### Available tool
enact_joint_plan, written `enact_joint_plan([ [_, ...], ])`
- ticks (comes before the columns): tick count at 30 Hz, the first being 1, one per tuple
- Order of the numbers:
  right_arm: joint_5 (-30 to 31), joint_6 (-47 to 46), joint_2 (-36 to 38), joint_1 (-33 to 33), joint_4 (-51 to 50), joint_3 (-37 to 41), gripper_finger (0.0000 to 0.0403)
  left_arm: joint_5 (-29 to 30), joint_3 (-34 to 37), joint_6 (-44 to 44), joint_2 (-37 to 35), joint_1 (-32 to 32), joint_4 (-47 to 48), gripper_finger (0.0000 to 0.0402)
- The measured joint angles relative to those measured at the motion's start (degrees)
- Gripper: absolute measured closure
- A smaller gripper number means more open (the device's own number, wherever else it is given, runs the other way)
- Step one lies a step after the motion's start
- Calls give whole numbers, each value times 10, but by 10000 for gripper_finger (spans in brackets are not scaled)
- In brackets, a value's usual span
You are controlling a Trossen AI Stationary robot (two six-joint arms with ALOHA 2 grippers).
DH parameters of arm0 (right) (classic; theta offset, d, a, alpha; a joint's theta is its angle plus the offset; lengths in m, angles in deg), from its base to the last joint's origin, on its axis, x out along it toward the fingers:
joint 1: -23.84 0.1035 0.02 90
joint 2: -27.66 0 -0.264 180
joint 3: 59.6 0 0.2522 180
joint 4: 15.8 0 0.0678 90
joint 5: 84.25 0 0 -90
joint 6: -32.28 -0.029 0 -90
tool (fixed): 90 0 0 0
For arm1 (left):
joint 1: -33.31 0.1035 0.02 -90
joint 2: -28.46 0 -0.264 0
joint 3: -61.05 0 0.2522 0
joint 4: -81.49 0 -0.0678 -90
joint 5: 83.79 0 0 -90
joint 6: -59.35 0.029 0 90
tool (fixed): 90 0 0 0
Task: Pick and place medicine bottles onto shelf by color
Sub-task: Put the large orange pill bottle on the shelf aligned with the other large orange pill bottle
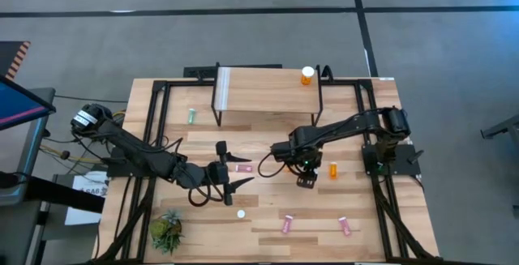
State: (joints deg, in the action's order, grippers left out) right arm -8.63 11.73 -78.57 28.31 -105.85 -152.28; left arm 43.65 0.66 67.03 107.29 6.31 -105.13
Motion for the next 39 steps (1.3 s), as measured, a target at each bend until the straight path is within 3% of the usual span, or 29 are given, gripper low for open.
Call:
enact_joint_plan([
  [39,16,-22,0,25,5,50,152,-2,0,-3,0,0,1,168],
])
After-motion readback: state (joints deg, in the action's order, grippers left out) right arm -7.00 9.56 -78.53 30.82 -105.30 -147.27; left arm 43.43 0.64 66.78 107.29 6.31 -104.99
